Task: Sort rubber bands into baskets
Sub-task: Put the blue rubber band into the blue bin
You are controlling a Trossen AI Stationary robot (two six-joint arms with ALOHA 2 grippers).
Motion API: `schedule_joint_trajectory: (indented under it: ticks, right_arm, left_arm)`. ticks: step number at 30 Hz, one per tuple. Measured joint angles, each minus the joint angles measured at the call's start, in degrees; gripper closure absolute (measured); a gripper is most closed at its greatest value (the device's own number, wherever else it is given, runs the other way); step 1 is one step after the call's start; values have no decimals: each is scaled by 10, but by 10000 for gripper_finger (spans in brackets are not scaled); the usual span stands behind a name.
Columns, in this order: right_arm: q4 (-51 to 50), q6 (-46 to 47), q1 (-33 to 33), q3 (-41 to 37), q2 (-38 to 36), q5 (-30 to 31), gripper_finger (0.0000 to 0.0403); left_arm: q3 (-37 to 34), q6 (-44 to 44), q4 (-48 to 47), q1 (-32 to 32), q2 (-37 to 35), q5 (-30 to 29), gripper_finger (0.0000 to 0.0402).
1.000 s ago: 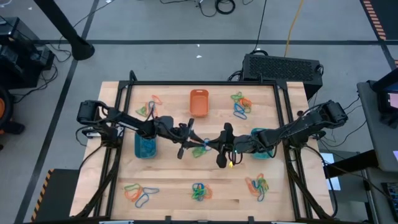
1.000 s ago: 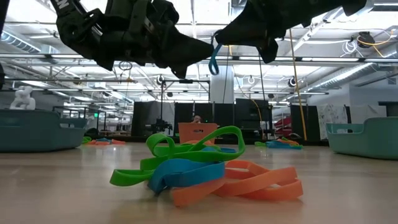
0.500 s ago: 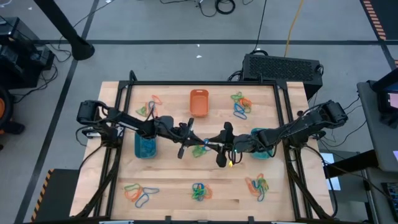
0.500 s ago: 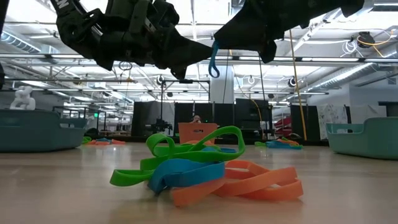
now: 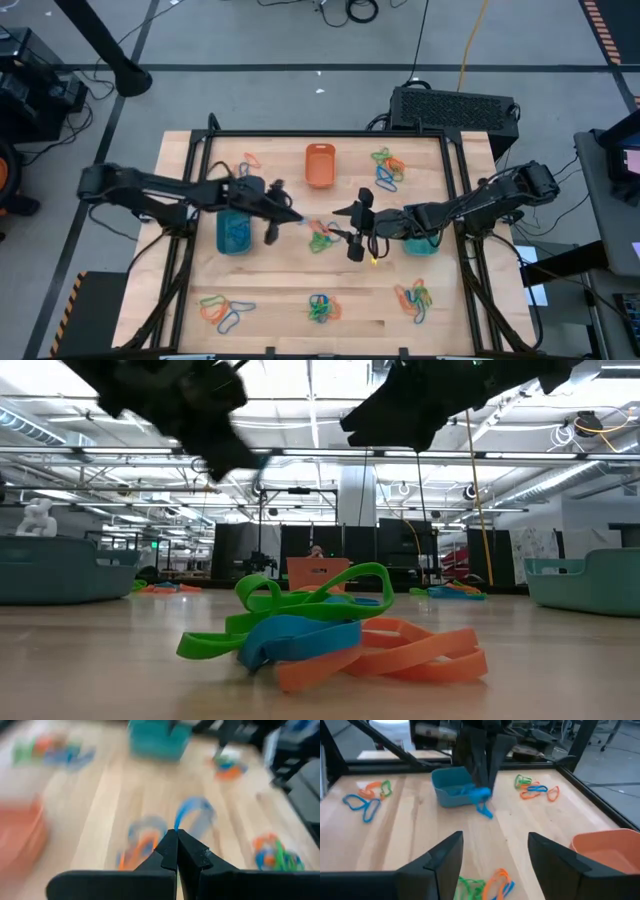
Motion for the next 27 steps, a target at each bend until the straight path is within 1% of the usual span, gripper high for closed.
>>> schedule_joint_trajectory:
  ticks: [3, 7, 10, 13, 15, 17, 22, 27]
  right_arm:
    - [-1, -21, 0, 0, 0, 0, 179]
    - [-19, -41, 0, 0, 0, 0, 180]
    - [-43, -46, 0, 0, 0, 0, 181]
    - [-59, -46, 0, 0, 0, 0, 181]
    - [-65, -46, 0, 0, 0, 0, 181]
    - [-65, -48, 0, 0, 0, 0, 181]
    - [-66, -54, 0, 0, 0, 0, 181]
    - [-66, -54, 0, 0, 0, 0, 181]
  left_arm:
    - [0, -71, -167, -1, -58, -35, 400]
    - [0, -190, -358, -7, -112, -73, 400]
    - [0, -277, -471, -15, -131, -95, 400]
    - [0, -344, -550, -21, -133, -119, 400]
    - [0, -373, -581, -21, -128, -122, 400]
    - [0, -385, -590, -21, -123, -122, 400]
    - [0, -389, -593, -21, -111, -121, 399]
    - [0, -389, -597, -21, -102, -106, 380]
